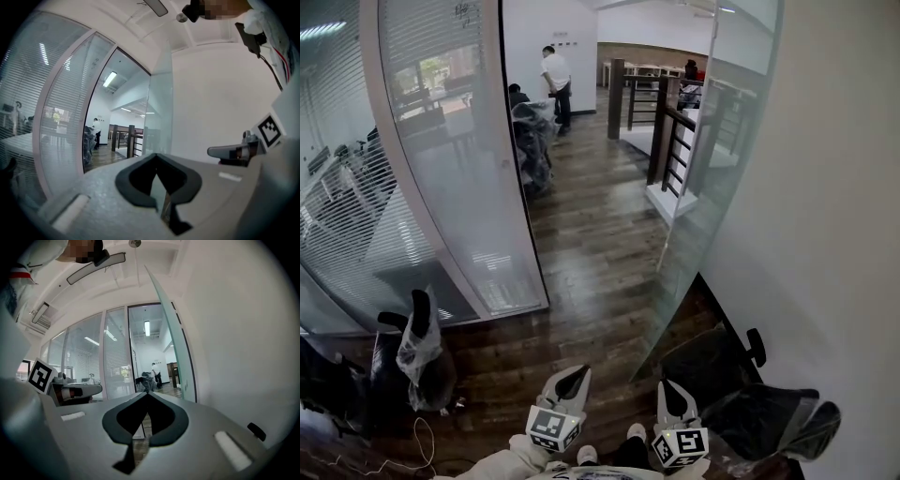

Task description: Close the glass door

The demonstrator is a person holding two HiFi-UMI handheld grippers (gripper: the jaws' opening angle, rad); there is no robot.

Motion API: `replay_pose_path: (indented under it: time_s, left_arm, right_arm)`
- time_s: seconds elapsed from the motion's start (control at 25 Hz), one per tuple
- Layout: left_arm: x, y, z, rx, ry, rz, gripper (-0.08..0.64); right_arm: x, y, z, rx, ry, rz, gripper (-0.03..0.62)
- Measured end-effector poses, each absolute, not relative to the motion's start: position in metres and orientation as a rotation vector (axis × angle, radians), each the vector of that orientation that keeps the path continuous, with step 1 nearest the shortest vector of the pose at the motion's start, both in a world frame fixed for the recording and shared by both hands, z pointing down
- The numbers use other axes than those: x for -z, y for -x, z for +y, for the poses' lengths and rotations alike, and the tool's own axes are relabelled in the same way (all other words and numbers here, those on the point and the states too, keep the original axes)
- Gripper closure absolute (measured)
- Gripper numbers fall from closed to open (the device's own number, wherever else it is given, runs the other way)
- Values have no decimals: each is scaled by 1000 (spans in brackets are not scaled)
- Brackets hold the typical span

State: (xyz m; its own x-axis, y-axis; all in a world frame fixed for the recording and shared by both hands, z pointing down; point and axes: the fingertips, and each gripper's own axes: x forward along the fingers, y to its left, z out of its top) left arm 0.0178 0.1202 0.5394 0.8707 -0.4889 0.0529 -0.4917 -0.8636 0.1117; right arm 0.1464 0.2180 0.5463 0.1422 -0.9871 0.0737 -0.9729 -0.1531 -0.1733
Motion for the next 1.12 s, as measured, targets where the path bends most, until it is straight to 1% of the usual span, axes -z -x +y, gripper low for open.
replay_pose_path:
  time_s: [0.64,1.12]
  left_arm:
    - [-534,-101,81,-57,-2884,-960,557]
    - [-540,-131,75,-95,-2842,-1058,557]
  right_arm:
    - [-541,-229,153,254,2126,2166,586]
    - [-547,-263,138,293,2036,2225,586]
